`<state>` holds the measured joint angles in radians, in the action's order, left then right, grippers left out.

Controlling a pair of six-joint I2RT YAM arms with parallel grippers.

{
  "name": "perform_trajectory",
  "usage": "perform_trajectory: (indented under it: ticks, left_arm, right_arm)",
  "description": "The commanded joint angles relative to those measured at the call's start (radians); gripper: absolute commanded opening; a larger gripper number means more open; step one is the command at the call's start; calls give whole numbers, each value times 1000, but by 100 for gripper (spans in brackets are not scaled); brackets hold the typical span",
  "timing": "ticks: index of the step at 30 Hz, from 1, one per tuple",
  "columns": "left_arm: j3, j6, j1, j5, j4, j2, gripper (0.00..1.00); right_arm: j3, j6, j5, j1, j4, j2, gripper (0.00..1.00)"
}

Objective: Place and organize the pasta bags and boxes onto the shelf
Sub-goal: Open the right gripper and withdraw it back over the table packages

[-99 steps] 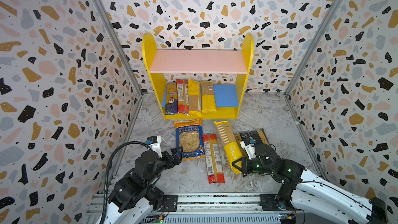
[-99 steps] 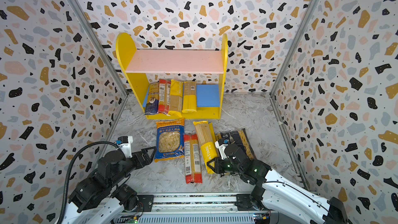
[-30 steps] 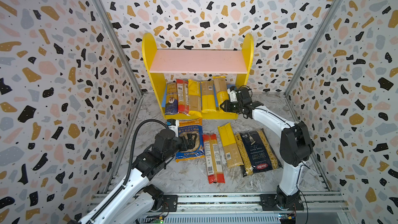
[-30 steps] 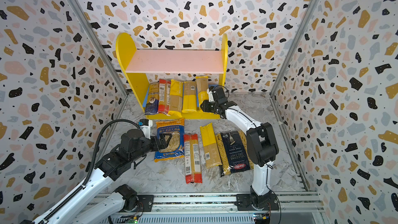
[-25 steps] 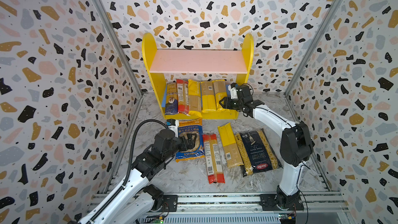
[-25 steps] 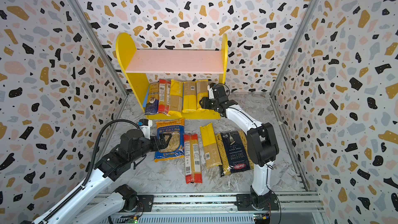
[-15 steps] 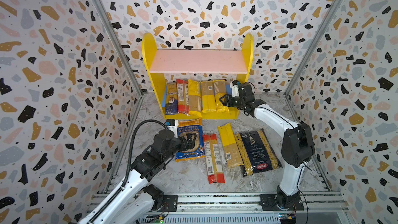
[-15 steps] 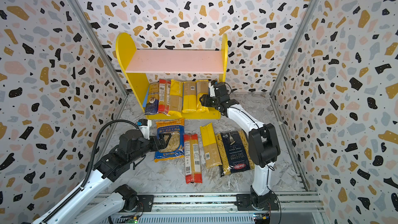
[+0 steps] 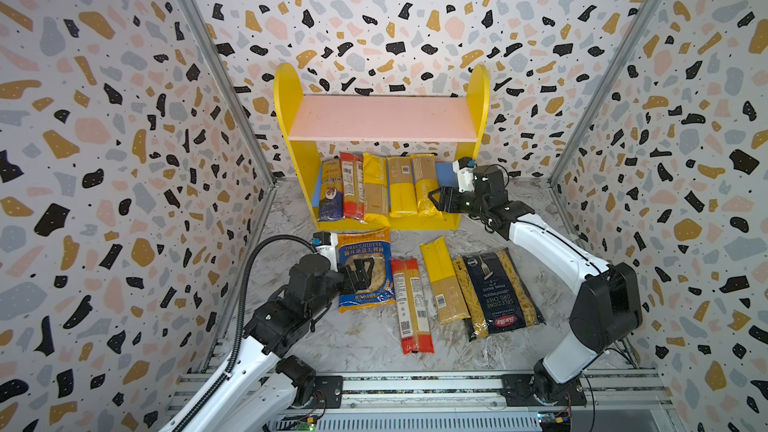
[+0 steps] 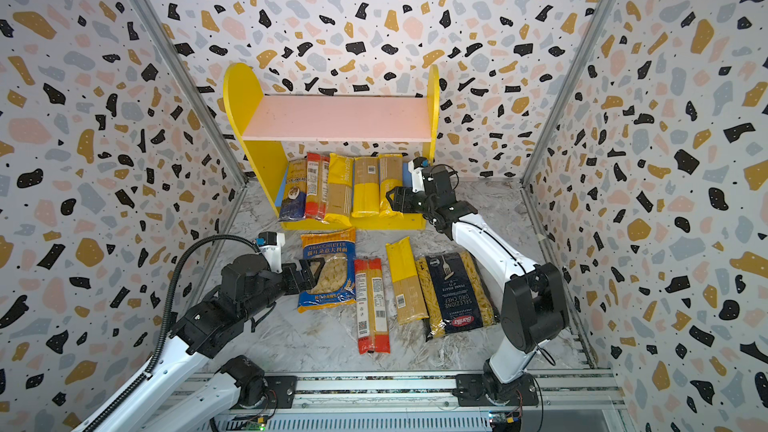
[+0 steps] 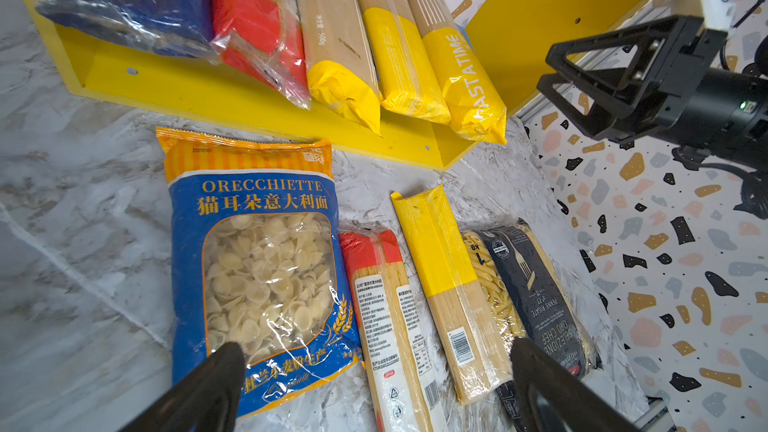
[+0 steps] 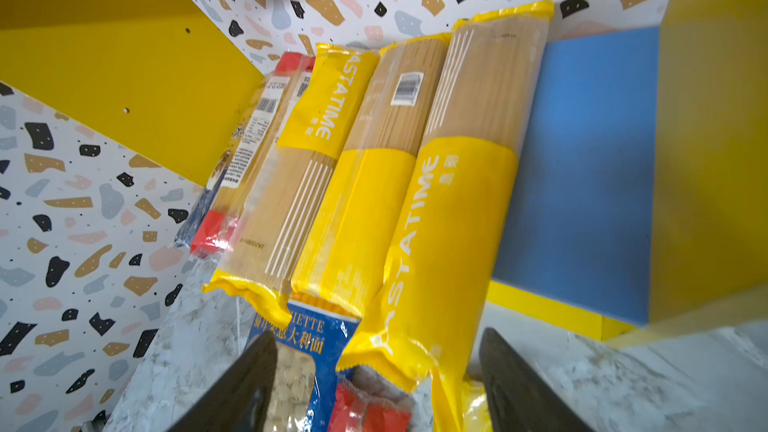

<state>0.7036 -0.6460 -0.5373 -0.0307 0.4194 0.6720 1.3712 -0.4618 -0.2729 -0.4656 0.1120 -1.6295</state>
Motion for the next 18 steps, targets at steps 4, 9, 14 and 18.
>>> perform_trajectory:
  ticks: [4, 9, 14, 18]
  left_arm:
    - [-28, -41, 7, -36, 62, -71, 100]
    - [-102, -96, 7, -44, 99, -146, 100]
    - [-169, -145, 7, -47, 122, -226, 100]
    - [-206, -166, 7, -23, 120, -240, 100]
  right_arm:
    - [-101, 18, 13, -48, 24, 172, 77]
    - [-226, 22, 51, -83, 64, 328, 78]
    - [-395, 4, 79, -94, 118, 482, 79]
    - [-522, -25, 147, -95, 188, 578, 87]
